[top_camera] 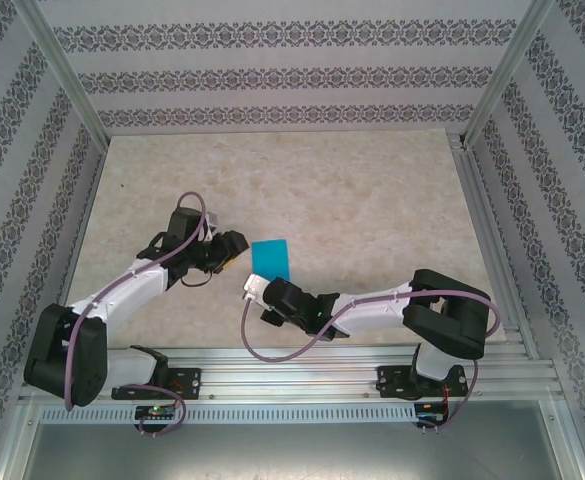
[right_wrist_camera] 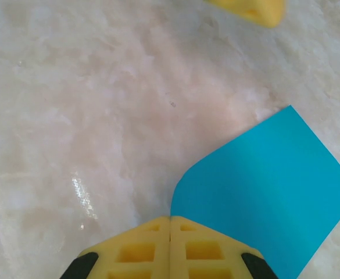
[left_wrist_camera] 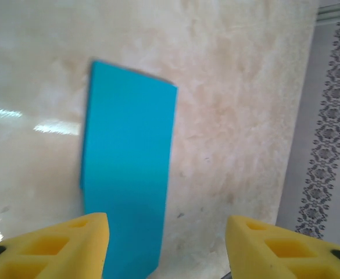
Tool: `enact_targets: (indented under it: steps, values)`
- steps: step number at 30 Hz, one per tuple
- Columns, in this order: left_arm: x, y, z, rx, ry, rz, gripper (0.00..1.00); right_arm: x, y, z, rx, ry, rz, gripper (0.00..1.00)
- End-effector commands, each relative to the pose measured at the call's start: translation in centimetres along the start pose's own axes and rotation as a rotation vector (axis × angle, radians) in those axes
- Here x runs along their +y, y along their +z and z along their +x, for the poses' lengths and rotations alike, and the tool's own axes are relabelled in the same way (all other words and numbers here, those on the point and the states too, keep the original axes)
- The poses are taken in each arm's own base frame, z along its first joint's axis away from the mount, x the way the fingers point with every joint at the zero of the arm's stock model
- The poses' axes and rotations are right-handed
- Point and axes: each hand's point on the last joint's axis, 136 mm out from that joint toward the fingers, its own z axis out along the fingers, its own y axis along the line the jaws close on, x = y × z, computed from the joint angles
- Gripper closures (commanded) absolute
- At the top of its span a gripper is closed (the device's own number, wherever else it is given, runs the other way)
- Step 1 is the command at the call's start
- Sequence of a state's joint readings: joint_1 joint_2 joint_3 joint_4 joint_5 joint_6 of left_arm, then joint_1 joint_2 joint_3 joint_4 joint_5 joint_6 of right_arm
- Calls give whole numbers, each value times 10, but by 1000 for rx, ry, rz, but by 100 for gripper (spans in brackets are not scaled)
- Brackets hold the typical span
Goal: Fold a paper plane with a square sheet of paper (fold left side to right side)
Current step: Third fold the triangle at the center of the table.
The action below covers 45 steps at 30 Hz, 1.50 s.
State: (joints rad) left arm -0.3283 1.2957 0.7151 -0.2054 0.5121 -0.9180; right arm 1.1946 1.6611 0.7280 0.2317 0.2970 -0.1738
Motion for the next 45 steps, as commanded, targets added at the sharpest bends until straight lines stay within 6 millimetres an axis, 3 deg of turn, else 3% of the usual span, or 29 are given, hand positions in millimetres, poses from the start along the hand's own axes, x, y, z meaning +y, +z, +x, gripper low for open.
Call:
enact_targets:
  steps: [1, 8, 14, 19, 25, 31, 45]
  values:
    - [-5, 16, 6, 118, 75, 24, 55, -3, -5, -4, -20, 42, -17, 100]
    - [-16, 69, -3, 227, 113, 75, 70, -7, -5, -5, -24, 74, -31, 100]
    - [6, 115, 2, 286, 131, -27, 76, -10, -3, -2, -11, 90, -39, 100]
    - [28, 134, 4, 295, 130, -97, 78, -9, -4, 0, 0, 115, -63, 100]
    - [46, 140, 13, 314, 140, -160, 80, -10, -10, 3, 13, 195, -132, 100]
    - [54, 141, 18, 327, 147, -187, 81, -30, -14, 13, 9, 351, -191, 100]
    - [53, 144, 24, 339, 151, -192, 82, -49, -3, 25, -10, 775, -545, 100]
